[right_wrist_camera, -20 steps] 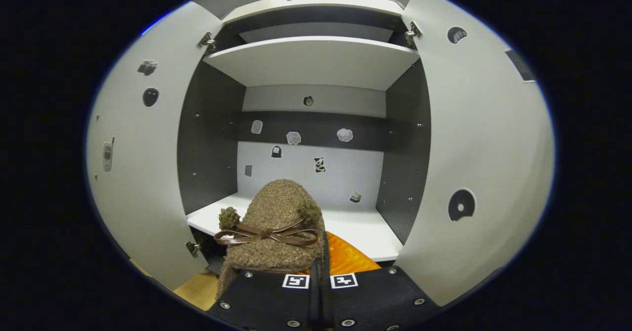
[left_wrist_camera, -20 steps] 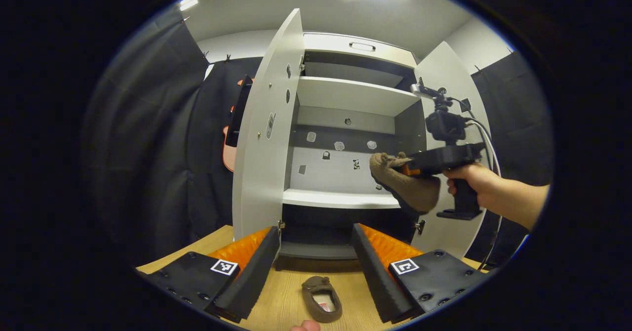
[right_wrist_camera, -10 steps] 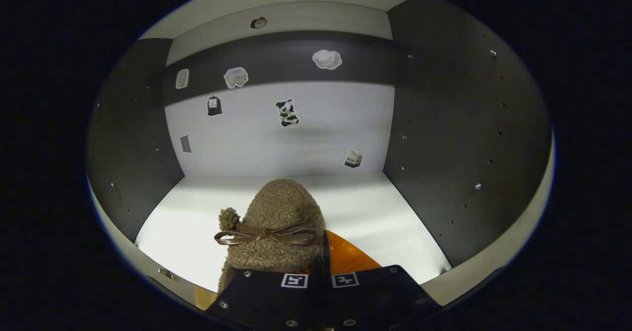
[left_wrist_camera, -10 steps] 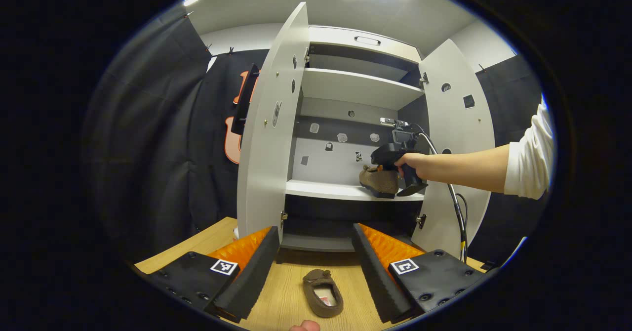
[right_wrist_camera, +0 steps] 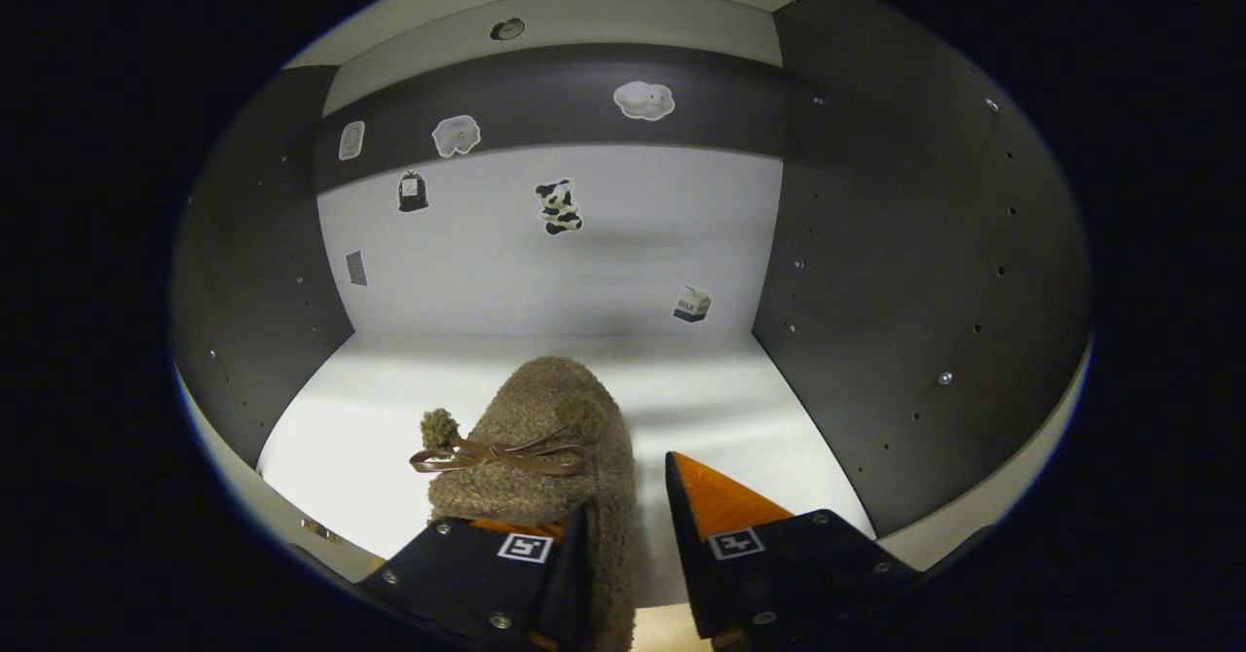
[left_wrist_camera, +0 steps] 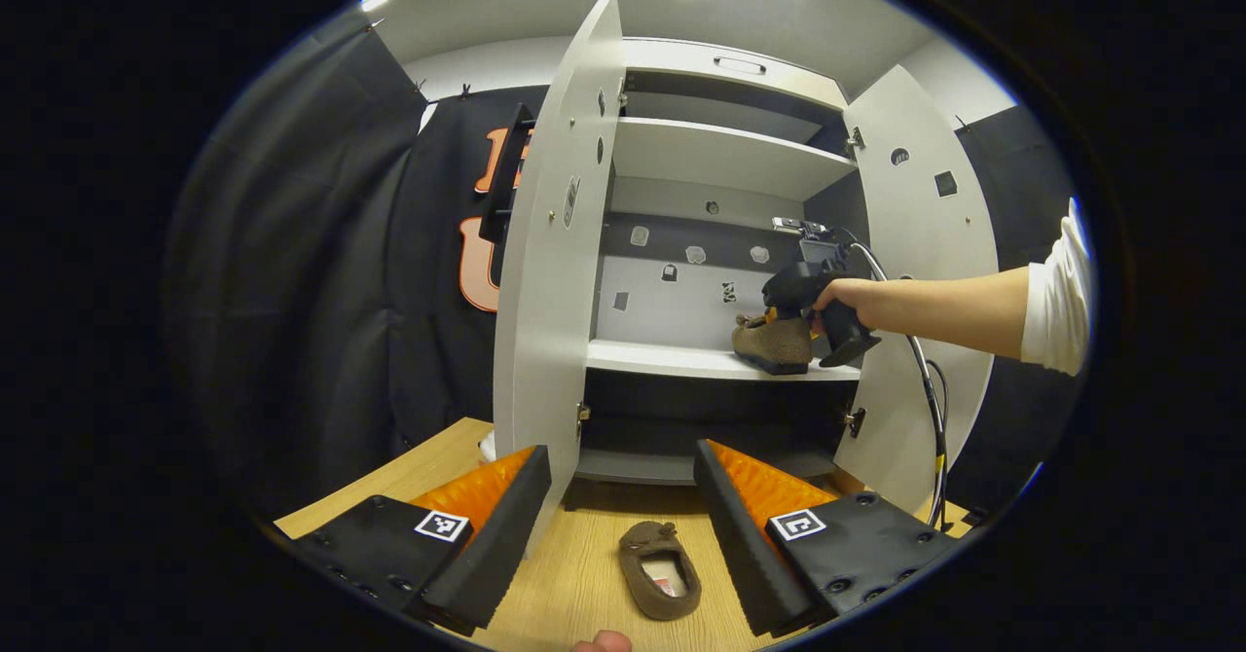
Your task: Grab one shoe with the right hand and put it into the shoe cabinet, grab the other shoe with the left hand and put it into the shoe cabinet; then close the right door with the right hand and the left door with the left hand.
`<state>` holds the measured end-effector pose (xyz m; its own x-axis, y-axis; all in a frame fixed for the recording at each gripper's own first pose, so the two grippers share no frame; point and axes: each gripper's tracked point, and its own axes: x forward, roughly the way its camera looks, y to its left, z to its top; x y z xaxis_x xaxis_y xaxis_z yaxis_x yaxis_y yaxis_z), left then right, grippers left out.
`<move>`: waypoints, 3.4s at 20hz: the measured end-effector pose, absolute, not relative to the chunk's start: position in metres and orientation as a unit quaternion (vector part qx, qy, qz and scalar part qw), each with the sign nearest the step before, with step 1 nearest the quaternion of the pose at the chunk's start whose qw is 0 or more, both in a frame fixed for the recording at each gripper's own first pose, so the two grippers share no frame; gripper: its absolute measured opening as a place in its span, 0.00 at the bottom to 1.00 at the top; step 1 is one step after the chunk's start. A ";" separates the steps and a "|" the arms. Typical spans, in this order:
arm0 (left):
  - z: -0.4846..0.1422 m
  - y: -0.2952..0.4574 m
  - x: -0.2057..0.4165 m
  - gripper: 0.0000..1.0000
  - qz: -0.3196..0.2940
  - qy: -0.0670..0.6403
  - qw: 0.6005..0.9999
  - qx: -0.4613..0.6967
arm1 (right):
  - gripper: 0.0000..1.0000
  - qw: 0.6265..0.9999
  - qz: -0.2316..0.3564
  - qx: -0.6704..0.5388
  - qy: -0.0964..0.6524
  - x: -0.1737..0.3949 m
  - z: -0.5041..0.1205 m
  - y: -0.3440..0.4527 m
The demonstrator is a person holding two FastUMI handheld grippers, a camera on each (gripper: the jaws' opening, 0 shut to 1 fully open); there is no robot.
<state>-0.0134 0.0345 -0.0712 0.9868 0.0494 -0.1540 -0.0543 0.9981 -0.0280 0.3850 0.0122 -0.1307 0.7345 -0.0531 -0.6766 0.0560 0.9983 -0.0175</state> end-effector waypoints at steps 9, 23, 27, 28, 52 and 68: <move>-0.078 0.010 -0.011 0.96 -0.007 0.085 0.996 -0.014 | 0.84 0.934 -0.013 -0.008 0.357 0.363 -0.116 -0.001; -0.084 0.024 -0.016 0.96 0.012 0.088 0.996 -0.011 | 0.85 0.962 0.040 0.009 0.271 0.321 -0.051 0.017; -0.091 0.021 -0.009 0.96 0.003 0.096 0.995 -0.004 | 0.86 0.977 0.071 0.014 0.200 0.265 -0.015 0.036; -0.091 0.020 -0.007 0.99 0.001 0.095 0.995 -0.001 | 0.86 0.979 0.075 0.018 0.189 0.249 -0.009 0.037; -0.339 0.012 0.023 0.95 -0.036 0.385 0.922 -0.006 | 0.87 0.995 0.003 0.009 0.095 -0.019 -0.083 -0.030; -0.366 0.027 0.075 0.12 -0.013 0.395 0.918 0.008 | 0.87 0.992 0.010 -0.014 0.124 -0.021 -0.096 -0.043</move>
<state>0.0753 0.0266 -0.3659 0.6872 -0.0177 -0.7263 0.0297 0.9996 0.0038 -0.0208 -0.0429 -0.0956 0.9691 0.0159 -0.2462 -0.0226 0.9994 -0.0244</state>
